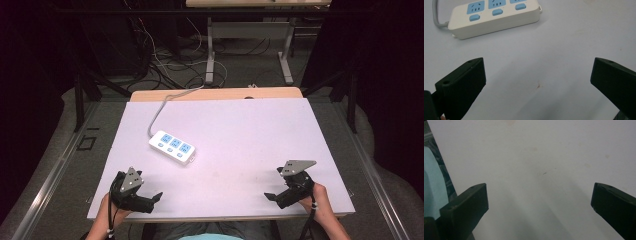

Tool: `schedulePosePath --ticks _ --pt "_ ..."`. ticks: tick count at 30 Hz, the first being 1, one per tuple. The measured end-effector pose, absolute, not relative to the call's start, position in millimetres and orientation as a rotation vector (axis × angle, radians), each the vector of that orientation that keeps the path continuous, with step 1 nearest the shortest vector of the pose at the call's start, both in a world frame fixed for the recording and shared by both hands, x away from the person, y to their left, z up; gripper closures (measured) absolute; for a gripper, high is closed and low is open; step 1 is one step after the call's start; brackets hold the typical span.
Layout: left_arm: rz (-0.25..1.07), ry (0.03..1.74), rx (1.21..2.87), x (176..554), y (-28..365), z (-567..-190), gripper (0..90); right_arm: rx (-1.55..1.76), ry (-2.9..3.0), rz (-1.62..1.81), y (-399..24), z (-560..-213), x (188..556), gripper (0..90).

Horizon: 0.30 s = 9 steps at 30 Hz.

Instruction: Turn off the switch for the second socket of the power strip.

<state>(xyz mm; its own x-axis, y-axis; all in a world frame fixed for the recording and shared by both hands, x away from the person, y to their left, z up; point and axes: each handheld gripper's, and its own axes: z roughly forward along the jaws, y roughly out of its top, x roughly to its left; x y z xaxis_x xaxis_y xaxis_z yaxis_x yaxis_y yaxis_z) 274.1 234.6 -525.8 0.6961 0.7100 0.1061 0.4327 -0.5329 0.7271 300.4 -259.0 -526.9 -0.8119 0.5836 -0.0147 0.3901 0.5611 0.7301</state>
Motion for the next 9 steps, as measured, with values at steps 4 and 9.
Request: schedulePosePath --ticks 4,9 --pt "0.527 0.851 2.226 275.4 234.5 -525.7 0.0 0.812 2.557 1.093 -258.9 -526.9 300.3 0.7" --pt "0.511 0.863 2.212 276.4 234.7 -526.1 0.0 0.816 2.55 1.107 -259.3 -527.4 300.5 0.7"
